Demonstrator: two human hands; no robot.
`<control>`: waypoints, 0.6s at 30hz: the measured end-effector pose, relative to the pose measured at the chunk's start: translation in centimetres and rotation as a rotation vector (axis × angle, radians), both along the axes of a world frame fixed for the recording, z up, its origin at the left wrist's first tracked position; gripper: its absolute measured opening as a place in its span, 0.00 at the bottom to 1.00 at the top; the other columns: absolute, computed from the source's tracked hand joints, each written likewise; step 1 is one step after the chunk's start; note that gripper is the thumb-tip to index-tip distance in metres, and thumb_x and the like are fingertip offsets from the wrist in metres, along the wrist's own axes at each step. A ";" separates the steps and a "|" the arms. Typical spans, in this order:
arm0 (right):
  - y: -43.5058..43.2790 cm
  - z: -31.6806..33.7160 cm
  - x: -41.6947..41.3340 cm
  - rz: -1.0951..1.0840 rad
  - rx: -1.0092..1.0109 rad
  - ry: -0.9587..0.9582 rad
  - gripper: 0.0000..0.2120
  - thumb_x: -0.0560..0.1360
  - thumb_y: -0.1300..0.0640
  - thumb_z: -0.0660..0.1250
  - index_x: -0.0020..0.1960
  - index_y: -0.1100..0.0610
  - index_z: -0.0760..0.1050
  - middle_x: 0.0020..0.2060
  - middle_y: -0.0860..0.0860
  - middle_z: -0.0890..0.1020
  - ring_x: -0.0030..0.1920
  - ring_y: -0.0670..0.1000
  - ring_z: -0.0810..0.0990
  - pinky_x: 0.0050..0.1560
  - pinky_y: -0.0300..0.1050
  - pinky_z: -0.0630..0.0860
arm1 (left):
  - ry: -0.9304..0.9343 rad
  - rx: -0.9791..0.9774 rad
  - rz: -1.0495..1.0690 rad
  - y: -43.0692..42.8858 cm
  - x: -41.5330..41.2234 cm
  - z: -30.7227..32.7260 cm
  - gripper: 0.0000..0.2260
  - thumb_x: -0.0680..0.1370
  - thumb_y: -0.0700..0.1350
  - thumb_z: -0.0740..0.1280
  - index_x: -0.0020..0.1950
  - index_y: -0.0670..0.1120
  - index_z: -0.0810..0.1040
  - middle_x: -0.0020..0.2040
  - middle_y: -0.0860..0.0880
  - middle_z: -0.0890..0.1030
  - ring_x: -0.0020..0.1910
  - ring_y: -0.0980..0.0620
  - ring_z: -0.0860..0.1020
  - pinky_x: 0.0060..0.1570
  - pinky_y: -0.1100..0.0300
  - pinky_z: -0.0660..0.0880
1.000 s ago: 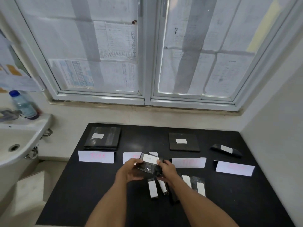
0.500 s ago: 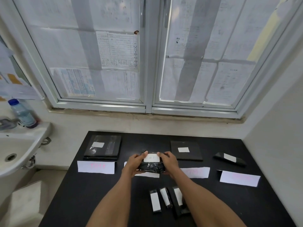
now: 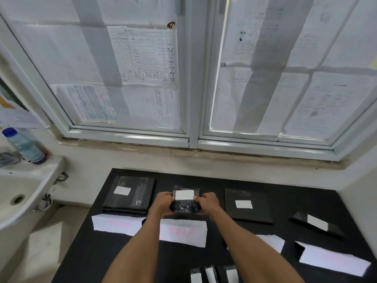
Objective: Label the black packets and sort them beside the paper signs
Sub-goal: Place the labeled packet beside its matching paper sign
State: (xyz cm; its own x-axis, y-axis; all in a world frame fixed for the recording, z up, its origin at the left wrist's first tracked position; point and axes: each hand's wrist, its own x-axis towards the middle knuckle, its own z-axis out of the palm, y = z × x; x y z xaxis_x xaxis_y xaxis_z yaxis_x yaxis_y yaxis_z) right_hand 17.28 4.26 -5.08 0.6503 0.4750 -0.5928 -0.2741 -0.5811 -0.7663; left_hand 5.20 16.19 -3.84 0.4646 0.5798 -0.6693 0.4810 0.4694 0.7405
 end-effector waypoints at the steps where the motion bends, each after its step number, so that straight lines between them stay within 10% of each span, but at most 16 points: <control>1: 0.8 -0.5 0.6 0.002 -0.016 0.019 0.09 0.75 0.61 0.69 0.51 0.66 0.80 0.49 0.61 0.82 0.49 0.58 0.83 0.49 0.56 0.82 | 0.036 0.029 -0.016 0.9 0.6 -0.6 0.12 0.79 0.32 0.58 0.59 0.40 0.76 0.53 0.41 0.76 0.46 0.44 0.77 0.39 0.55 0.78; 9: 3.8 -5.2 2.4 0.116 -0.150 0.103 0.15 0.73 0.65 0.67 0.59 0.62 0.77 0.55 0.59 0.81 0.53 0.56 0.80 0.49 0.46 0.77 | 0.063 -0.146 -0.017 4.5 4.3 -6.1 0.15 0.75 0.28 0.55 0.58 0.29 0.77 0.58 0.30 0.78 0.51 0.37 0.79 0.48 0.47 0.75; 18: 5.7 -7.5 3.6 0.038 -0.118 0.081 0.20 0.71 0.67 0.67 0.63 0.60 0.75 0.58 0.56 0.81 0.54 0.53 0.79 0.53 0.43 0.75 | 0.100 -0.107 -0.016 6.0 5.6 -7.3 0.10 0.75 0.37 0.61 0.49 0.48 0.79 0.48 0.47 0.82 0.47 0.51 0.78 0.43 0.59 0.72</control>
